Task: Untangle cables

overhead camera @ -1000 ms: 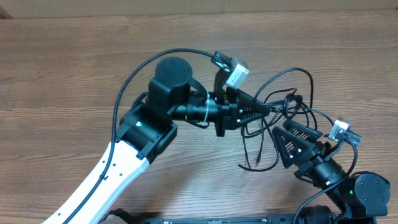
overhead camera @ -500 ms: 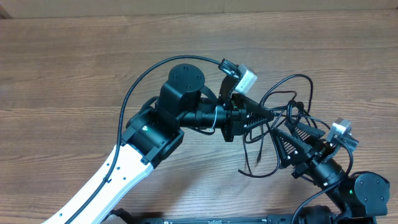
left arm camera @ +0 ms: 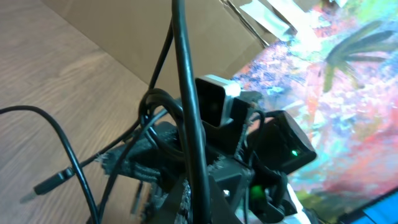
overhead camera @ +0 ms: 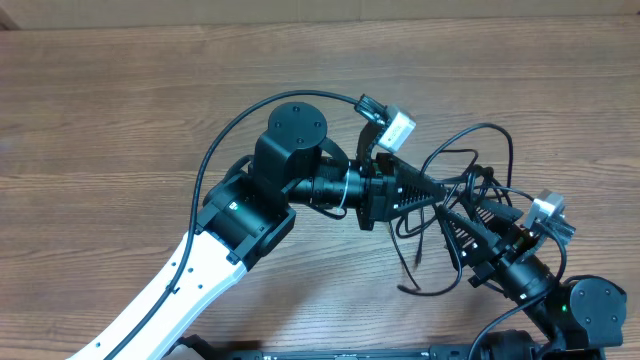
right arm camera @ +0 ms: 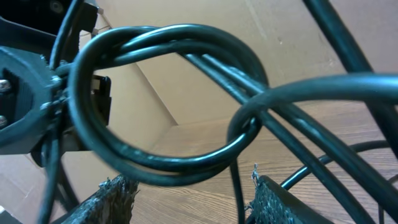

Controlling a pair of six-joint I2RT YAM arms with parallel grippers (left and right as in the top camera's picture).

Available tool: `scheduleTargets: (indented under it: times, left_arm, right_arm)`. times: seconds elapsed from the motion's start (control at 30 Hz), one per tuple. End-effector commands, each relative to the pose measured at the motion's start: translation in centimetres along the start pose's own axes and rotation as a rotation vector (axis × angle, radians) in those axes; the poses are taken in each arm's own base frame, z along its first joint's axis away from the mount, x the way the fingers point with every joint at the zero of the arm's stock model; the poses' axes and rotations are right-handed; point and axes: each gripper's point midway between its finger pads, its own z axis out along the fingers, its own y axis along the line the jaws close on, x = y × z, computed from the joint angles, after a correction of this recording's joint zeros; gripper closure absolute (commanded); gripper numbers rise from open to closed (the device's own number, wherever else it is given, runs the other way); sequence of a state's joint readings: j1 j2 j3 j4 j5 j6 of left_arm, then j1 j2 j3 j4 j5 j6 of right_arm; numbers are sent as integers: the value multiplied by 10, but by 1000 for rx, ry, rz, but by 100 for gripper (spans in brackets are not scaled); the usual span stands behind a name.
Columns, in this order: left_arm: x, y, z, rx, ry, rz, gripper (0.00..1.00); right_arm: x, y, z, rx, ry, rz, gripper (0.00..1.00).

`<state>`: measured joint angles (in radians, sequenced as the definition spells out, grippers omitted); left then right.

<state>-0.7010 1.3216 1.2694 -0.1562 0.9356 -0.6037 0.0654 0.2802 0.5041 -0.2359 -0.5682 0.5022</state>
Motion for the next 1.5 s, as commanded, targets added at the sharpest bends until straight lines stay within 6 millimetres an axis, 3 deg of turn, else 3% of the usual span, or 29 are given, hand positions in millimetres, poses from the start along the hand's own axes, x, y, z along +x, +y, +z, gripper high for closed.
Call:
scheduleTargets:
  times: [0.0,0.07,0.1,0.2,0.53,0.77,1.03,1.13,1.47]
  left_arm:
    - [6,-18,0,81,46,-9,96]
    - [6,-18,0,81,46,-9,96]
    - [5,-18,0,80,45,-8,96]
    - [4,-17,0,71,38,-8,96]
    - [-15,10,-1,-83,-73,-9,96]
    - [-37,43,-10,-277,-210,-14,96]
    - [-64,97,-50,-570,-426,-132,96]
    - [-68,127,-81,-733,-547,-246,96]
    - [-40,178,-145,-1008,-733,-583,96]
  right_arm:
    - [-9,0,-3,24,-31,-16,42]
    - [-9,1,-3,24,-31,-16,56]
    - [-9,1,-3,24,-31,-16,70]
    - [-9,1,-3,24,-31,-16,95]
    - [-9,1,-3,23,-30,-15,96]
    - [-8,2,-3,16,-25,-16,96]
    - [-7,5,-3,1,-16,-24,96]
    - [-6,6,-3,-7,-11,-33,96]
    - [-5,7,-3,-14,-7,-49,96]
